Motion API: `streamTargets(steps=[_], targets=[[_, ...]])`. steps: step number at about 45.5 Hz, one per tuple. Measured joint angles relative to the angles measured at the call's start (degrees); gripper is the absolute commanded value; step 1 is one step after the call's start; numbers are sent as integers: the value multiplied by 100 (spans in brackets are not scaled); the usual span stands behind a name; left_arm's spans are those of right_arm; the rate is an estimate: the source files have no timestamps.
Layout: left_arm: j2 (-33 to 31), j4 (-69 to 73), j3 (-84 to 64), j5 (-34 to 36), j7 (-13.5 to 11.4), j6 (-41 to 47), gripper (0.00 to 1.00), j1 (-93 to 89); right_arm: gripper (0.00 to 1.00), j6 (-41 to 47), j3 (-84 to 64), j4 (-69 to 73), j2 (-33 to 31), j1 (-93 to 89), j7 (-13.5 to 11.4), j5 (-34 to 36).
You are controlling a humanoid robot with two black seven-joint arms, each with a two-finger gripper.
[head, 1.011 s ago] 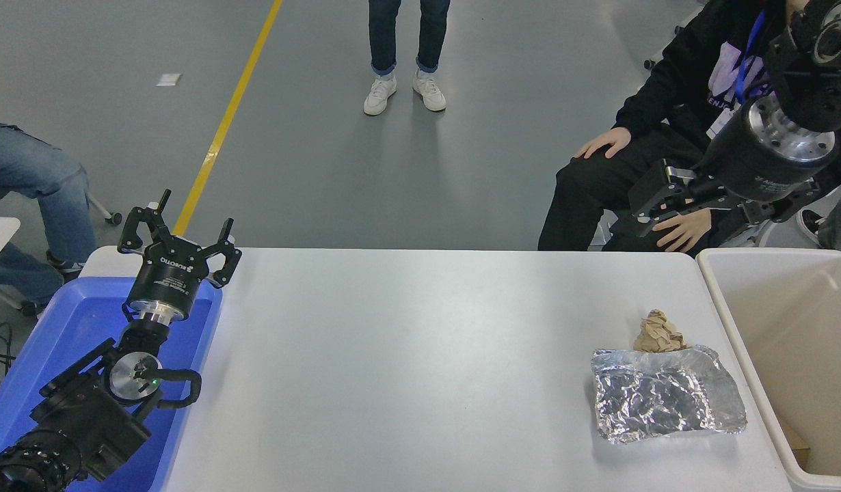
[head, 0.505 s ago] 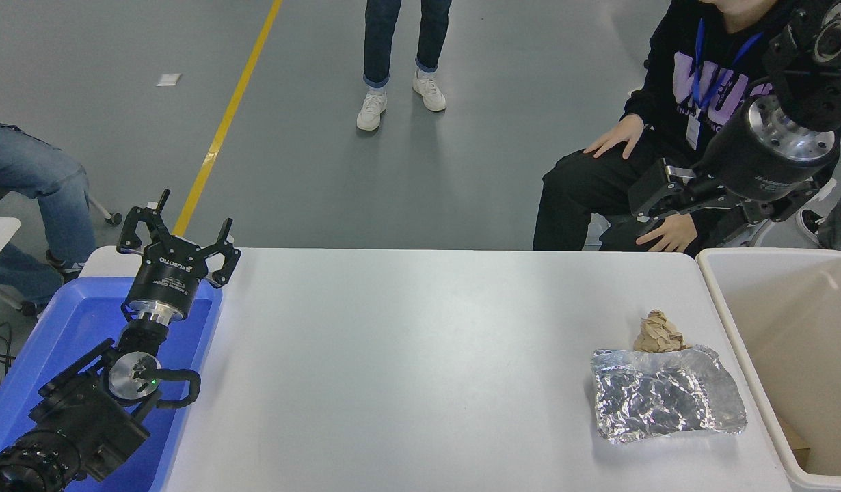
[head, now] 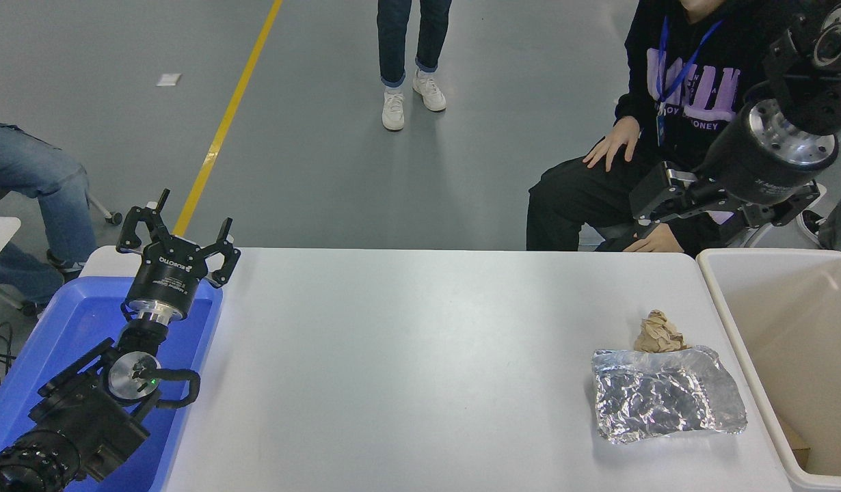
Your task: Pick up foil plate and place in dustbin
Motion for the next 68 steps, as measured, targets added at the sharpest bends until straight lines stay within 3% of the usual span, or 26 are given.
streamTargets(steps=[17,30,45,56,68], targets=[[1,3,-1,-14,0,4,98,1,98,-111,-218,-423,-418,-822,-15,-219],[1,3,-8,-31,-1,19,98,0,98,-1358,583,-608,-1139,-2447,-24,-1883],[0,3,-9,-34,-8,26,98,-1,98,-2768,1660,-1170,-1579,-4580,-29,-3167],[0,3,-8,-33,-7,28,98,0,97,-3722,1931,-1674,-1573,-5626,-30,-3468],[-1,3,-8,-34,-7,28,98,0,96,-4206,2135,-1949,-1426,-6195,-35,-3520]])
